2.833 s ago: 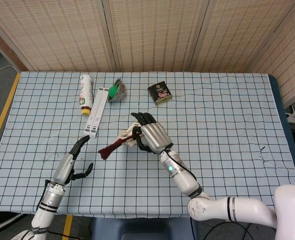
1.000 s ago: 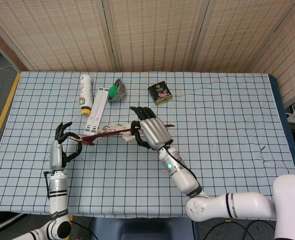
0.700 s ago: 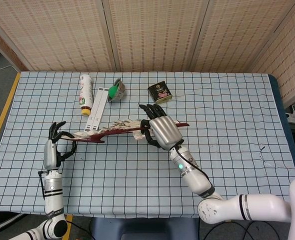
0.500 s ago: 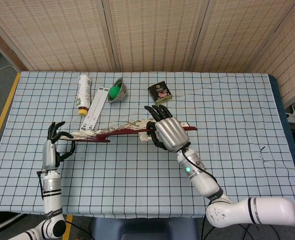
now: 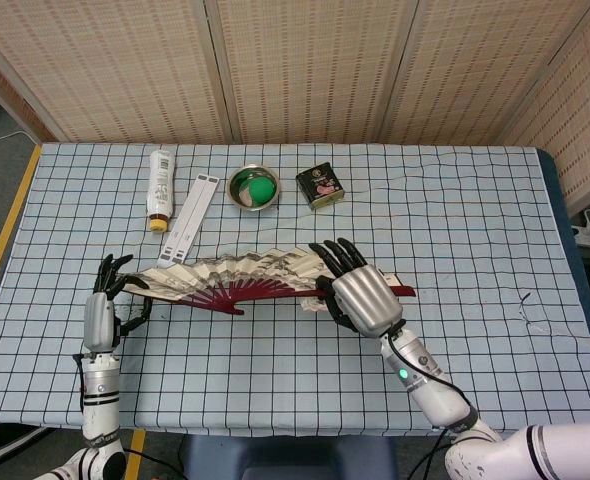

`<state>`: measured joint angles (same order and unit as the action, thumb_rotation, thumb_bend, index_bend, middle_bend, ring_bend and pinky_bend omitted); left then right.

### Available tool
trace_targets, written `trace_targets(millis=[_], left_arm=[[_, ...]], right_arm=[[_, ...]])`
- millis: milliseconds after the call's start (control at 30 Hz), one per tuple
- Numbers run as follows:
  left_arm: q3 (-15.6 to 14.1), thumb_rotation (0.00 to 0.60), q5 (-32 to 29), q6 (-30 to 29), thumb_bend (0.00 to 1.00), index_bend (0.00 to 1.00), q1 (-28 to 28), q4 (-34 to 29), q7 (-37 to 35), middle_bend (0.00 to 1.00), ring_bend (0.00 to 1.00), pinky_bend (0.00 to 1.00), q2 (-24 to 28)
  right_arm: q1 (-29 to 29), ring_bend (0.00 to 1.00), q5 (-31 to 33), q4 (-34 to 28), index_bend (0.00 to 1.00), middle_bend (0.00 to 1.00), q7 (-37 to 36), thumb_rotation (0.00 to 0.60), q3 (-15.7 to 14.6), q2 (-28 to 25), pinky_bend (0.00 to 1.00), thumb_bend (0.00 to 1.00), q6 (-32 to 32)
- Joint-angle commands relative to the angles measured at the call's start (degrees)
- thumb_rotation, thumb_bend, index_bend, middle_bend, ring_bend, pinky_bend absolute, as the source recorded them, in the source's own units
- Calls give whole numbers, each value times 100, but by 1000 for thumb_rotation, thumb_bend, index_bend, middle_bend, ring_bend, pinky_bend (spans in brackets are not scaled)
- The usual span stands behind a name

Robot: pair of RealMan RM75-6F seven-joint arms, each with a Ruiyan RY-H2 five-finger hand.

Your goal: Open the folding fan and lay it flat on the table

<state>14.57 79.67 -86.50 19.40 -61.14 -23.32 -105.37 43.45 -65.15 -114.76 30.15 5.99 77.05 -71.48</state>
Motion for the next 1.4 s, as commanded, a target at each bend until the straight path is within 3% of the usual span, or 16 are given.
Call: trace_targets(millis=[33,300,400,467,667,867,967,1067,1133,1267,1333,1400], left_arm=[[-202,600,166,-134,433,435,-72,297,-60,139,0,110,-95],[-608,600,392,-143,432,313,-224,1140,-289,120,0,111,-391],[-632,600,387,-94,432,313,-240,1301,-401,120,0,111,-446],[-635,600,402,-108,432,313,-248,1356,-456,120,0,111,-454],[-663,600,486,-160,432,276,-246,1314,-553,119,0,111,-396],[-709,600,520,-119,431,200,-263,1146,-593,98,0,110,-271],[-803,600,606,-117,431,167,-312,797,-674,77,0,110,6],[-1054,600,802,-183,431,99,-451,207,-509,24,0,109,510],[-1477,600,1050,-137,431,25,-617,-486,-285,0,0,107,1211],[-2088,600,1333,-350,430,4,-1029,-1558,468,0,0,98,2504],[-2418,591,1305,-81,429,2,-1129,-2028,1268,0,0,92,3207],[-2516,588,1108,7,425,0,-1244,-2472,2122,0,0,86,3681]], right_arm=[[-370,0,-446,-54,511,44,170,600,-502,-50,0,765,-206],[-908,0,-797,263,338,41,113,600,-1173,48,0,765,-151],[-1027,0,-717,333,131,11,188,600,-1375,-58,0,748,16],[-1087,0,-580,320,11,0,333,600,-1490,-183,0,646,131],[-1090,0,-63,249,0,0,493,600,-1544,-509,0,185,556],[-943,0,210,196,0,0,499,600,-1516,-718,0,55,967],[-801,0,380,90,0,0,352,600,-1523,-1032,0,46,1375],[-1086,0,-123,-118,0,0,130,600,-1517,-1385,0,46,822],[-1568,0,-733,-151,0,0,-111,600,-1566,-1601,0,46,-40],[-2634,0,-1523,148,0,0,-499,600,-1846,-1921,0,49,-1585],[-3134,0,-1675,407,0,0,-793,600,-1970,-2015,0,50,-2144],[-3504,0,-1655,649,0,0,-1153,600,-2034,-2045,0,50,-2451]])
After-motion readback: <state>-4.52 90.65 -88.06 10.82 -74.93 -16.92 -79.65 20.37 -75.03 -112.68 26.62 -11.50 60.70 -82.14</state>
